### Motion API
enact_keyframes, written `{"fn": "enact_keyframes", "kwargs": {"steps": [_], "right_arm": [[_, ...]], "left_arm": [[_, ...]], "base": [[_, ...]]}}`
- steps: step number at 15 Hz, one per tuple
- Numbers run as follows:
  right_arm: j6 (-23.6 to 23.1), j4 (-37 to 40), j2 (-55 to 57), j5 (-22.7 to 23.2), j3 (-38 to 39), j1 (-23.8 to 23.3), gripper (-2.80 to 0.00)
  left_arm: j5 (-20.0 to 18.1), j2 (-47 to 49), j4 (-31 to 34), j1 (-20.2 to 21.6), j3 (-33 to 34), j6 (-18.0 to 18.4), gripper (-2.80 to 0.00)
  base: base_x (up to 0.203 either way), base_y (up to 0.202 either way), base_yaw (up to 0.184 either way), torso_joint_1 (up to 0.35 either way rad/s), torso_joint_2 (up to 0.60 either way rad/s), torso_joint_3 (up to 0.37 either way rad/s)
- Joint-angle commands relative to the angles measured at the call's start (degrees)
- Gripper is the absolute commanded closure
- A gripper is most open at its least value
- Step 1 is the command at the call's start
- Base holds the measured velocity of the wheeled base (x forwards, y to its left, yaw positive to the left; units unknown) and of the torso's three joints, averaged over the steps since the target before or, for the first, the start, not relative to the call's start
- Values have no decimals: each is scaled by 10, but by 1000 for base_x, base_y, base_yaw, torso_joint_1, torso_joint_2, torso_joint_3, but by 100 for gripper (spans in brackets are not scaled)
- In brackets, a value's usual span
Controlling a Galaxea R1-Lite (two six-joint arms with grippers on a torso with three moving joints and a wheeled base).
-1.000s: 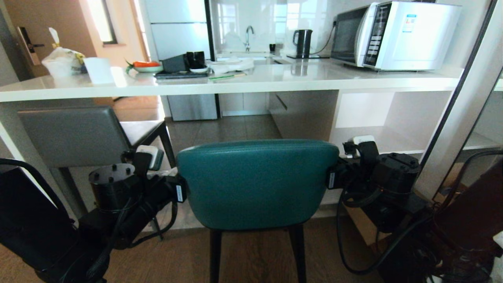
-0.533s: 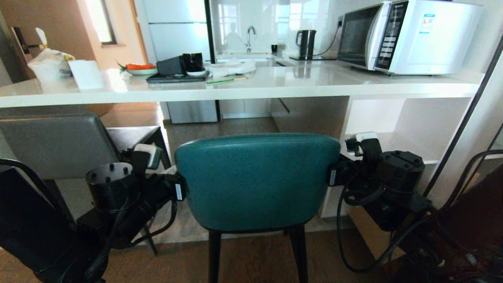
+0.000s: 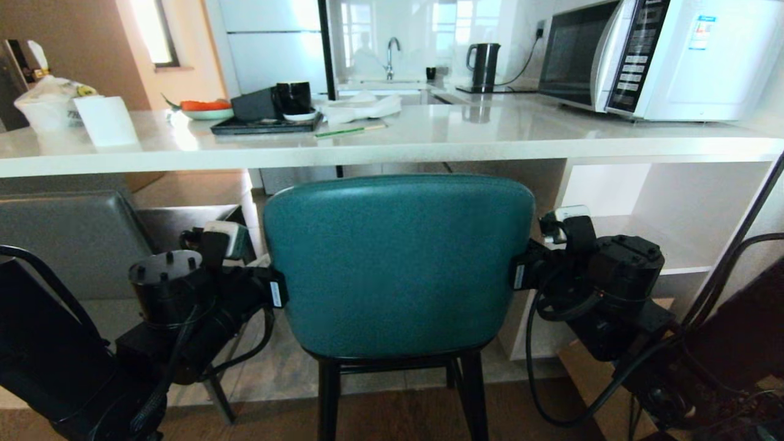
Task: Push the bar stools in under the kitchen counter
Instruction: Push the blue chair back under the dining table
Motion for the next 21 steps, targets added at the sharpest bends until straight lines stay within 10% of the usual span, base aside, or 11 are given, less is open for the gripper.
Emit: {"fn": "enact_keyframes", "kwargs": {"steps": [1, 12, 21], "right_arm": [[0, -13, 1, -1, 9, 1, 0], [-31, -23, -114, 1, 92, 29, 0], [-30, -25, -62, 6, 111, 4, 0]], "left_arm": [[5, -6, -2, -1, 8, 0, 0], [8, -165, 4, -89, 65, 22, 0], [36, -90, 1, -116, 120, 21, 0]], "base": [[0, 0, 0, 0, 0, 0], [0, 0, 0, 0, 0, 0], [0, 0, 0, 0, 0, 0]]}}
